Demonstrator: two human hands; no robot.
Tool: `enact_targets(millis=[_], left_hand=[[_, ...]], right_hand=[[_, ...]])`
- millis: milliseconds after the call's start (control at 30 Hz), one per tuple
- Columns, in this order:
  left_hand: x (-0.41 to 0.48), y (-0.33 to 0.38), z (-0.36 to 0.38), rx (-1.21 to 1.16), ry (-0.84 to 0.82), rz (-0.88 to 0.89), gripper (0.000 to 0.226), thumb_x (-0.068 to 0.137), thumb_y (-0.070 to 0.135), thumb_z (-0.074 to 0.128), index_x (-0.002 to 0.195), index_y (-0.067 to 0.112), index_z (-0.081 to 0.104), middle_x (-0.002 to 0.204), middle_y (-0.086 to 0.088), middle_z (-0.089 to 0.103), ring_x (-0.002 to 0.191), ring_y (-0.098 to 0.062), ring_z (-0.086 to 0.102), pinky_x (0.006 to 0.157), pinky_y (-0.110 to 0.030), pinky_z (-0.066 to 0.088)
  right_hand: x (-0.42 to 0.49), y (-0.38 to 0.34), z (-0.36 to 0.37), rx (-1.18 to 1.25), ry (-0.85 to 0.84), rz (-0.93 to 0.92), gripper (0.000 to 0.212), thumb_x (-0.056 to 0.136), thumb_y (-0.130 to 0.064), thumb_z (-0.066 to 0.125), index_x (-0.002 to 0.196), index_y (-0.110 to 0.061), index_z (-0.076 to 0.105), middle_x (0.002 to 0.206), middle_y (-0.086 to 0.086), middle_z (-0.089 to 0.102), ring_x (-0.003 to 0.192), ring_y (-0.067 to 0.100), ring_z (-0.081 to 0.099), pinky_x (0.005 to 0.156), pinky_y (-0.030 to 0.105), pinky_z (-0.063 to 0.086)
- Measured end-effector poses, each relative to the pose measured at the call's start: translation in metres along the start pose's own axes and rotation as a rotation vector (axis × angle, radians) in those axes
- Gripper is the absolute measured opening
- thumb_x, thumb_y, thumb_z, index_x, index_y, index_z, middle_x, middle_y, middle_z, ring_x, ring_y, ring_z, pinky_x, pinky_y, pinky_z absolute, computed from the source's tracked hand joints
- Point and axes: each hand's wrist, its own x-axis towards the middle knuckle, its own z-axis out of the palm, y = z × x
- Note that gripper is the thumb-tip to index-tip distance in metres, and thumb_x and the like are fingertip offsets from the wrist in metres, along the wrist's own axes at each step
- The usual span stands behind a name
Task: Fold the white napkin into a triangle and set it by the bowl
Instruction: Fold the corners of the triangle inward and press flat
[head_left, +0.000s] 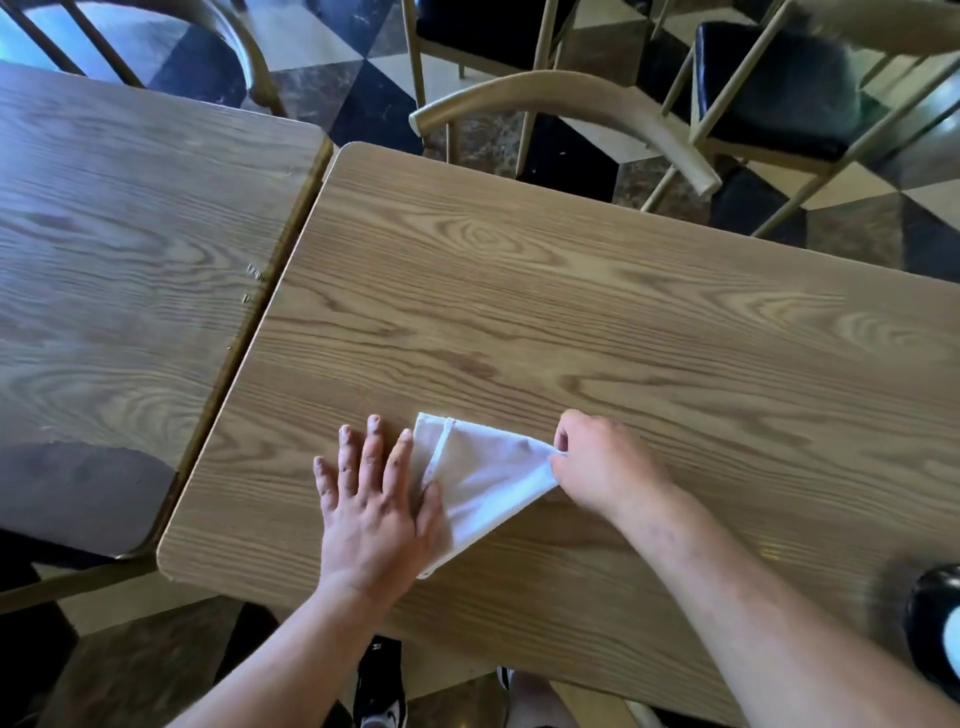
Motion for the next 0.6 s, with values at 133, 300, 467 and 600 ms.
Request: enact_targets(millis=[133, 300, 467, 600], left_hand=[[-0.019, 0.025, 0.008, -0.029, 0.079, 0.159, 0.072, 0.087, 0.056, 0.06, 0.144, 0.012, 0.057, 0.163, -0.013, 0.046, 0.155, -0.035, 0.036, 0.124, -0.069, 0.024], [-0.003, 0.062, 0.01, -0.071, 0.057, 0.142, 0.095, 0.07, 0.069, 0.071, 0.148, 0.019, 0.047, 0.167, -0.011, 0.039, 0.155, -0.034, 0.036, 0.123, -0.066, 0.03], [0.043, 0.077, -0.004, -0.151, -0.001, 0.043, 0.124, 0.054, 0.087, 0.066, 0.157, 0.028, 0.032, 0.173, -0.004, 0.027, 0.159, -0.03, 0.025, 0.128, -0.059, 0.021], [0.096, 0.079, -0.02, -0.163, 0.027, 0.01, 0.111, 0.067, 0.085, 0.068, 0.156, 0.026, 0.037, 0.175, -0.003, 0.023, 0.161, -0.027, 0.018, 0.13, -0.058, 0.013]], right_hand=[[0.018, 0.014, -0.019, 0.062, 0.094, 0.0, 0.014, 0.089, -0.014, 0.049, 0.088, -0.028, 0.055, 0.086, -0.006, 0.065, 0.082, 0.025, 0.061, 0.064, 0.036, 0.05], [0.055, 0.028, -0.043, 0.077, 0.179, -0.09, 0.014, 0.093, -0.015, 0.053, 0.095, -0.029, 0.057, 0.101, -0.003, 0.065, 0.093, 0.031, 0.062, 0.077, 0.04, 0.054], [0.088, 0.032, -0.066, 0.094, 0.295, -0.215, 0.016, 0.094, -0.014, 0.06, 0.105, -0.024, 0.064, 0.114, 0.006, 0.067, 0.106, 0.035, 0.061, 0.083, 0.041, 0.051], [0.105, 0.028, -0.083, -0.011, 0.324, -0.311, 0.019, 0.096, -0.015, 0.059, 0.112, -0.022, 0.064, 0.118, 0.007, 0.066, 0.113, 0.035, 0.058, 0.084, 0.039, 0.049]])
